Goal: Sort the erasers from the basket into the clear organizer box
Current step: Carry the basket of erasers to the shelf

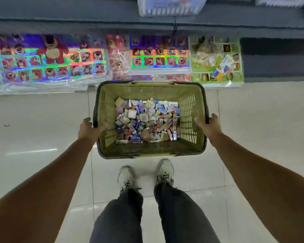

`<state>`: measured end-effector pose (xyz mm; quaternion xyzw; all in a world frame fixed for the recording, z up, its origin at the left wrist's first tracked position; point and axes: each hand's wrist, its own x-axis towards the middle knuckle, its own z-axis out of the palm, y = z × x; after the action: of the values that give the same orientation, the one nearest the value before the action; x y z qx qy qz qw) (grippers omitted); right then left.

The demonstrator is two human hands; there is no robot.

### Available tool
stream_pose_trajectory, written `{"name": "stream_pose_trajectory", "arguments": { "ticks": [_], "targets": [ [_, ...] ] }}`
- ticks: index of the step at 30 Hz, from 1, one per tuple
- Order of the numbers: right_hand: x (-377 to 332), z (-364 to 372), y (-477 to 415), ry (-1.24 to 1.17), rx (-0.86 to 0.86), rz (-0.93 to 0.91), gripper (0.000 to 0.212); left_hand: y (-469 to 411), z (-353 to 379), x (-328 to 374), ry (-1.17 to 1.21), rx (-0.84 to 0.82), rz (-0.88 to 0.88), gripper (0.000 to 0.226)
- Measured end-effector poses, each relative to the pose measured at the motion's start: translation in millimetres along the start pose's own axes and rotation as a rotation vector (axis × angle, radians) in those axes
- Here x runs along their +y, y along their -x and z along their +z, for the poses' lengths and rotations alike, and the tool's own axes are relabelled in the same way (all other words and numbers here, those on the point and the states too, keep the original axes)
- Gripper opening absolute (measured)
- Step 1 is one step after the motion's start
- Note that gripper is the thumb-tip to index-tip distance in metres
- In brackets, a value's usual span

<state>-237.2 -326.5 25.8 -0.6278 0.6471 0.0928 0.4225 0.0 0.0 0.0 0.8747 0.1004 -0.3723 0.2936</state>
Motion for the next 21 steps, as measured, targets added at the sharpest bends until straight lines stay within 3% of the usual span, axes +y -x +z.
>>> {"name": "stream_pose_trajectory", "arguments": {
  "ticks": [3,9,12,21],
  "targets": [
    [5.8,15.5,-25.5,-0.062,0.028,0.019,0.063,-28.6,18.5,-6.5,0.017,-0.008,0.008,0.058],
    [23.8,32.2,-67.4,-0.157,0.099,0.141,0.044,-62.6,43.2,-27.2,0.252,0.016,-0.091,0.046],
    [21.8,28.7,-76.1,-0.234,0.027,0.201,0.045,-67.2,43.0,-25.5,0.291,-0.039,-0.139,0.047],
    [-7.1,14.9,-9.6,-0.245,-0.108,0.096,0.037,11.5,-20.3,-62.4,0.445,-0.011,-0.211,0.043]
  ]
}}
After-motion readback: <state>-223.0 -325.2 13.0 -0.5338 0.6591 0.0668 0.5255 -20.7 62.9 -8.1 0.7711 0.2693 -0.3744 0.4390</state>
